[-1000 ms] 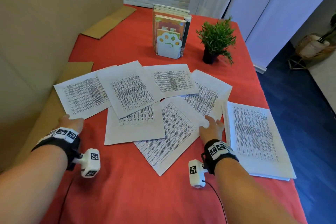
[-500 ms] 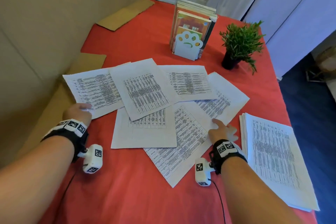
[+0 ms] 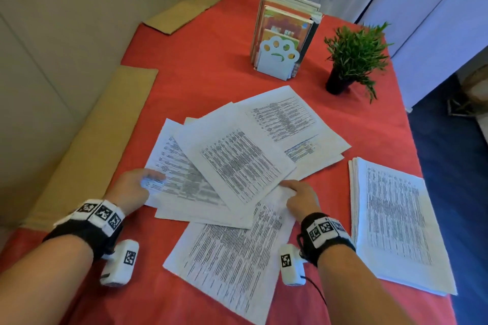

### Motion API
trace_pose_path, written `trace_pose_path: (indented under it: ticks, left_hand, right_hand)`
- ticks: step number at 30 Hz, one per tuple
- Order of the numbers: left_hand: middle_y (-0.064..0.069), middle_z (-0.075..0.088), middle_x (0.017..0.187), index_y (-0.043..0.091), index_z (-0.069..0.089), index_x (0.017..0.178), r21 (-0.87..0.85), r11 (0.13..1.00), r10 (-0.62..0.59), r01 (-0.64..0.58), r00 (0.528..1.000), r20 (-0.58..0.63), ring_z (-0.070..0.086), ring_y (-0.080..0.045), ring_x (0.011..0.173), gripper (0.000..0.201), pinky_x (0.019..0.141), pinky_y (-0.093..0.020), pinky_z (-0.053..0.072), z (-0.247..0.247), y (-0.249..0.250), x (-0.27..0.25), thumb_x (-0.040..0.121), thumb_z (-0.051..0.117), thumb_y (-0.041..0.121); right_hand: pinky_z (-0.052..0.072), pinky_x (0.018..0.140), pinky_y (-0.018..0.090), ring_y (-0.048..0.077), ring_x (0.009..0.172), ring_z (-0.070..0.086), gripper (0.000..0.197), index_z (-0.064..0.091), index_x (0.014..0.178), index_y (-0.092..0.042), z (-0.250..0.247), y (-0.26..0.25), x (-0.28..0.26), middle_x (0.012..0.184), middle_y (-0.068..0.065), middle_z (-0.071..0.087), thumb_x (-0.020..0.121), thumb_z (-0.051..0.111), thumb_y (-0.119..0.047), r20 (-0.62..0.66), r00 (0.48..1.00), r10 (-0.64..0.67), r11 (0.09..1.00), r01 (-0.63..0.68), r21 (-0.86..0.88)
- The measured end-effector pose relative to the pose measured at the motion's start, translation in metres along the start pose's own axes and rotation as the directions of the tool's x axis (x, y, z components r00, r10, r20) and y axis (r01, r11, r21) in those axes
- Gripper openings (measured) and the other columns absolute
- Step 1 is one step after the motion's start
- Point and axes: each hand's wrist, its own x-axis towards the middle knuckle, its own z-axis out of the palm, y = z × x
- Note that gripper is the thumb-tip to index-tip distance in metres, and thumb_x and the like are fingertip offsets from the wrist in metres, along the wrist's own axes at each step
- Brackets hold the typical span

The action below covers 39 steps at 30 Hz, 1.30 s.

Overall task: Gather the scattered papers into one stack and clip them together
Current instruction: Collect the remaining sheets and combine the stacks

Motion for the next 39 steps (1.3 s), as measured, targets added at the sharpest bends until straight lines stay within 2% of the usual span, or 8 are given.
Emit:
trace_pose_path:
  ticks: [7, 11, 14, 20, 25, 31, 36, 39]
  left_hand:
    - [-0.006, 0.059, 0.132, 0.029, 0.070, 0.090, 0.048, 0.999, 0.004, -0.017, 0.965, 0.264, 0.064, -0.028, 0.077, 0.066, 0.048, -0.022, 0.043, 0.027, -0.012, -0.040, 0.069, 0.035, -0.023]
    - [-0.003, 0.057, 0.131, 0.020, 0.068, 0.097, 0.105, 0.994, 0.004, -0.043, 0.936, 0.352, 0.057, -0.028, 0.119, 0.063, 0.066, -0.025, 0.052, 0.035, 0.007, -0.061, 0.072, 0.032, -0.025]
    - [-0.005, 0.056, 0.124, 0.013, 0.068, 0.099, 0.200, 0.978, -0.003, -0.066, 0.945, 0.327, 0.057, -0.036, 0.116, 0.059, 0.090, -0.044, 0.047, 0.032, 0.023, -0.063, 0.074, 0.031, -0.026]
    - [0.003, 0.048, 0.119, 0.025, 0.064, 0.104, 0.358, 0.912, 0.058, -0.201, 0.927, 0.371, 0.051, -0.014, 0.103, 0.061, 0.065, -0.009, 0.038, 0.036, 0.041, -0.048, 0.078, 0.034, -0.021]
    - [-0.008, 0.052, 0.117, 0.014, 0.054, 0.126, 0.161, 0.975, 0.159, -0.153, 0.987, -0.030, 0.051, -0.024, 0.111, 0.059, 0.087, -0.028, 0.041, 0.050, 0.033, -0.037, 0.076, 0.052, -0.016]
    - [-0.007, 0.056, 0.127, 0.029, 0.046, 0.124, -0.559, 0.807, -0.294, 0.188, 0.950, -0.105, 0.055, -0.029, 0.116, 0.050, 0.100, -0.050, 0.045, 0.071, 0.019, -0.048, 0.080, 0.065, 0.042]
    - [-0.009, 0.055, 0.121, 0.019, 0.034, 0.139, -0.428, 0.901, -0.216, 0.064, 0.923, -0.318, 0.054, -0.027, 0.114, 0.070, 0.094, -0.038, 0.044, 0.089, 0.036, -0.068, 0.081, 0.070, 0.035]
    - [-0.010, 0.059, 0.118, 0.018, 0.035, 0.139, -0.394, 0.918, -0.205, 0.040, 0.899, -0.388, 0.058, -0.030, 0.108, 0.074, 0.086, -0.035, 0.045, 0.091, 0.046, -0.071, 0.077, 0.075, 0.024]
  right_hand:
    - [0.048, 0.084, 0.032, 0.030, 0.104, 0.060, 0.038, 0.074, 0.086, -0.023, 0.006, 0.016, -0.037, 0.105, 0.005, 0.066, 0.070, 0.050, 0.002, -0.236, 0.972, 0.023, 0.992, -0.052, -0.119]
    - [0.040, 0.088, 0.046, 0.036, 0.113, 0.045, 0.041, 0.060, 0.116, -0.018, -0.005, 0.003, -0.047, 0.124, 0.011, 0.049, 0.078, 0.051, -0.005, -0.468, 0.882, -0.046, 0.968, -0.077, -0.240]
    - [0.039, 0.091, 0.047, 0.036, 0.118, 0.043, 0.053, 0.049, 0.131, -0.014, -0.012, -0.009, -0.034, 0.131, 0.014, 0.046, 0.079, 0.049, 0.000, -0.401, 0.907, -0.125, 0.976, 0.039, -0.216]
    - [0.026, 0.110, 0.051, 0.028, 0.140, 0.024, 0.068, 0.025, 0.146, -0.024, -0.009, -0.017, -0.003, 0.152, 0.008, 0.027, 0.084, 0.054, -0.018, -0.143, 0.970, -0.197, 0.831, 0.088, -0.549]
    - [0.042, 0.099, 0.042, 0.035, 0.123, 0.041, 0.075, 0.021, 0.147, -0.028, -0.014, -0.007, 0.002, 0.143, 0.012, 0.028, 0.082, 0.056, -0.014, -0.020, 0.999, -0.025, 0.819, 0.009, -0.574]
    - [0.042, 0.091, 0.026, 0.028, 0.114, 0.055, 0.048, 0.058, 0.124, -0.015, -0.015, 0.011, -0.023, 0.131, 0.013, 0.053, 0.082, 0.045, 0.004, -0.088, 0.996, 0.010, 0.996, -0.018, -0.086]
    - [0.045, 0.059, 0.018, 0.010, 0.068, 0.057, 0.027, 0.067, 0.099, -0.024, -0.003, 0.029, -0.062, 0.109, 0.002, 0.067, 0.085, 0.051, -0.007, -0.049, 0.999, 0.018, 0.996, -0.013, 0.083]
    - [0.043, 0.070, 0.016, 0.012, 0.093, 0.060, 0.025, 0.070, 0.096, -0.023, 0.000, 0.033, -0.081, 0.109, -0.004, 0.064, 0.085, 0.053, -0.008, 0.025, 1.000, -0.003, 0.999, 0.002, 0.035]
